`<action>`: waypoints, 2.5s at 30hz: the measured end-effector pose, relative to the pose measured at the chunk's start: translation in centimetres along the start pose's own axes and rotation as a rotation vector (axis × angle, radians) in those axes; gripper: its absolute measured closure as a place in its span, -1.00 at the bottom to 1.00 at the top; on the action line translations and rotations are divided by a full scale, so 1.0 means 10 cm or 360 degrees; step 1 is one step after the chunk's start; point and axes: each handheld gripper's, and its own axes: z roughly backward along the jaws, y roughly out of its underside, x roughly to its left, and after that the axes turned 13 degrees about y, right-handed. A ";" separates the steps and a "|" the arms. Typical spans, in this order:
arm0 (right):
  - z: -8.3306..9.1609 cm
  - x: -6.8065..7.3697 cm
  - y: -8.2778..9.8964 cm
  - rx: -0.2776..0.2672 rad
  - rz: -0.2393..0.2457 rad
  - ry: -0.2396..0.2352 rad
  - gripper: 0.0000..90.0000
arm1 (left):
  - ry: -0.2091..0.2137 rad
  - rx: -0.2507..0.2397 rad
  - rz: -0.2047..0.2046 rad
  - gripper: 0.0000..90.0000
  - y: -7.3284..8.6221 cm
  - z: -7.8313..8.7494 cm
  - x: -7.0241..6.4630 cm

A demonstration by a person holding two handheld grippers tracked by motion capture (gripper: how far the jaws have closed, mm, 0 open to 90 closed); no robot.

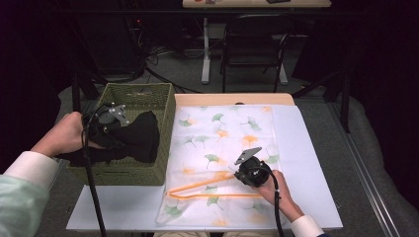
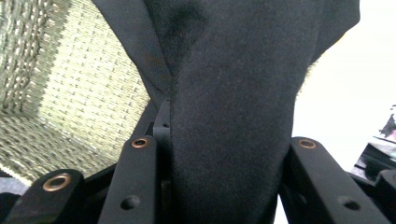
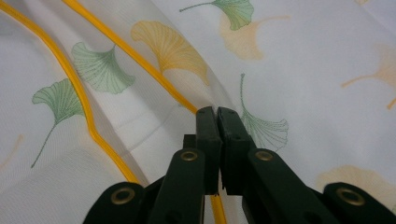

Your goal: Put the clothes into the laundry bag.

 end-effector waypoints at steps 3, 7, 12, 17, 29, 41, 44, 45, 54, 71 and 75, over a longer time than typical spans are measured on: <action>0.01 -0.01 0.00 -0.0006 0.0004 -0.0004 0.96 | 0.0002 0.0003 -0.0014 0.37 -0.02 0.04 -0.05; 0.00 -0.01 0.01 0.0000 -0.0002 0.0002 0.96 | 0.0083 -0.0113 -0.0030 0.37 -0.03 0.11 -0.10; 0.01 -0.01 0.01 0.0001 -0.0014 0.0002 0.96 | 0.0121 -0.0126 -0.0064 0.37 -0.13 0.14 -0.21; 0.01 -0.01 0.01 0.0005 -0.0027 0.0006 0.96 | 0.0150 -0.0125 -0.0104 0.37 -0.23 0.14 -0.34; 0.02 -0.02 0.01 -0.0009 -0.0024 0.0014 0.96 | 0.0295 -0.0127 -0.0158 0.36 -0.46 0.00 -0.66; 0.02 -0.03 0.00 -0.0006 -0.0010 0.0034 0.96 | 0.0391 -0.0080 -0.0204 0.36 -0.70 -0.31 -0.92; 0.02 -0.03 0.00 -0.0005 -0.0015 0.0035 0.96 | 0.0433 -0.0106 -0.0217 0.36 -0.75 -0.39 -0.97; 0.02 -0.03 0.00 -0.0007 -0.0023 0.0032 0.96 | 0.0440 -0.0116 -0.0228 0.36 -0.76 -0.42 -0.99; 0.02 -0.03 0.00 -0.0003 -0.0023 0.0044 0.96 | 0.0502 -0.0093 -0.0283 0.36 -0.89 -0.65 -1.10; 0.03 -0.06 -0.02 -0.0010 -0.0048 0.0061 0.96 | 0.0672 -0.0146 -0.0394 0.35 -1.05 -0.97 -1.26; 0.03 -0.08 -0.02 -0.0016 -0.0055 0.0063 0.96 | 0.0724 -0.0153 -0.0420 0.35 -1.09 -1.04 -1.28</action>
